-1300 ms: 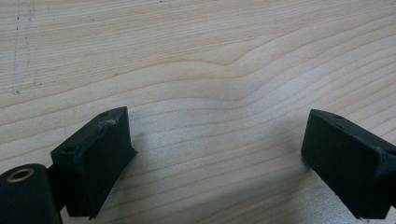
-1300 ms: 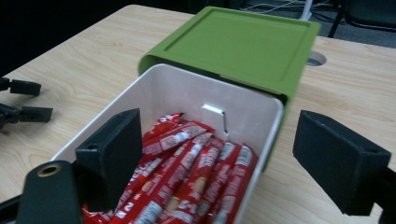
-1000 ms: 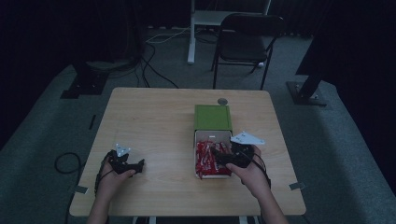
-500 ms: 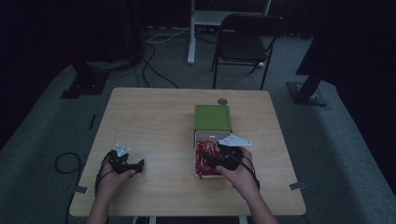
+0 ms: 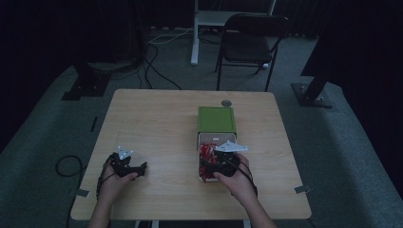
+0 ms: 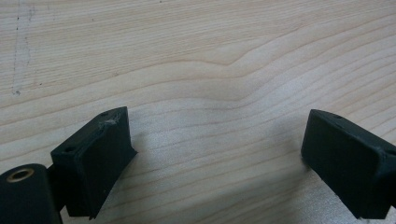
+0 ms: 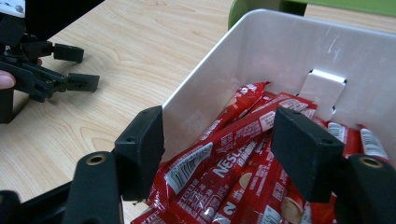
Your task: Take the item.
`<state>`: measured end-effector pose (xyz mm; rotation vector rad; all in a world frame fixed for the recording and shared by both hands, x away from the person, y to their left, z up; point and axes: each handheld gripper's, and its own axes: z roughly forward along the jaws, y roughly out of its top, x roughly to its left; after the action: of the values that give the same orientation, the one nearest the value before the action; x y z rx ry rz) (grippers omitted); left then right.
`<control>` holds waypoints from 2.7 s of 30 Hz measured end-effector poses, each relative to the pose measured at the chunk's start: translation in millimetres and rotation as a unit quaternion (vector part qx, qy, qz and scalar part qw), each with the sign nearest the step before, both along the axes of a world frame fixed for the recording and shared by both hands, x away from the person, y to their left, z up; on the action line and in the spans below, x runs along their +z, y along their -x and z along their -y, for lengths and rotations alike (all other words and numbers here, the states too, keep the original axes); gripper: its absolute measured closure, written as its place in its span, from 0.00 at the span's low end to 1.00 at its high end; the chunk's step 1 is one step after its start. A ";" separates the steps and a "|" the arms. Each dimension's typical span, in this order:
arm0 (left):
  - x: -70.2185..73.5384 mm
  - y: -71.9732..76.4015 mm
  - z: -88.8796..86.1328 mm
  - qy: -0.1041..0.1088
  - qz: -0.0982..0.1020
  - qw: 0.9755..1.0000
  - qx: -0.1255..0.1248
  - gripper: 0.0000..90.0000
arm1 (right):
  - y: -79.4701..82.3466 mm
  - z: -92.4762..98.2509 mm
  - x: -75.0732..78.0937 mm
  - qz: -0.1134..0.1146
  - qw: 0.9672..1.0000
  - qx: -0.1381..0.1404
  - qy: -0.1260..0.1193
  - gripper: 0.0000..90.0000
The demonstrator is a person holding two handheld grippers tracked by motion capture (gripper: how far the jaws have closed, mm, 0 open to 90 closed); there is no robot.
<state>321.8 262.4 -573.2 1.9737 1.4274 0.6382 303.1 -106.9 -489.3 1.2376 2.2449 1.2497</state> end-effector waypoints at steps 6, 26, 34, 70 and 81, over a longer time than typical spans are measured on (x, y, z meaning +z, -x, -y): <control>0.0 0.0 0.0 0.000 0.000 1.000 0.000 0.11 | -1.3 -4.2 -6.9 -0.008 1.000 0.002 0.020 0.42; 0.1 0.0 0.0 0.000 -0.001 1.000 0.000 0.11 | -1.0 0.5 -16.7 -0.048 0.998 -0.010 0.032 0.84; 0.1 0.0 0.0 0.000 -0.001 1.000 0.000 0.11 | 0.6 16.6 -7.0 -0.048 0.999 -0.025 0.006 0.93; 0.0 0.0 0.1 0.000 0.000 1.000 0.000 0.11 | 14.3 56.7 43.8 0.007 0.997 -0.030 -0.067 0.94; 0.0 0.0 0.1 0.000 0.000 1.000 0.000 0.11 | 7.3 81.1 48.5 0.027 0.995 -0.070 -0.063 0.94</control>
<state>321.7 262.3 -573.2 1.9729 1.4279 0.6386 295.8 -188.0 -440.7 1.3638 2.0312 1.3713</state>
